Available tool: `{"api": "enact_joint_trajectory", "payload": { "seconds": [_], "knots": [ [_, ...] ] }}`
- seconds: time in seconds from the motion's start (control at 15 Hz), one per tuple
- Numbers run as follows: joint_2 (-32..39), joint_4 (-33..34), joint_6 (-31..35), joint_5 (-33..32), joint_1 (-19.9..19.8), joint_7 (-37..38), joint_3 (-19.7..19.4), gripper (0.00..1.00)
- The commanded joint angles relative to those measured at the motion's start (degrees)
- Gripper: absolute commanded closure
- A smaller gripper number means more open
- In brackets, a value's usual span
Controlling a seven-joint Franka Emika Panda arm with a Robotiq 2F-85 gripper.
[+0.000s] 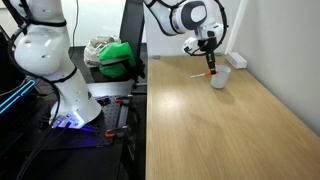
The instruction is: Pick the pen on the table and put it in the mug
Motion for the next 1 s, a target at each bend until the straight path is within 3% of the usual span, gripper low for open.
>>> {"api": "enact_joint_trajectory", "payload": {
  "seconds": [0.0, 0.4, 0.73, 0.93],
  "knots": [
    [-0.8, -0.1, 0.6, -11.9, 2.8, 15.4, -2.3, 0.96],
    [0.1, 2.3, -1.4, -34.5, 9.2, 42.9, -7.0, 0.96],
    [0.2, 3.5, -5.9, -49.1, 11.8, 59.3, -7.6, 0.96],
    [0.2, 3.8, -10.2, -54.6, 12.9, 65.6, -6.9, 0.96]
  ]
}}
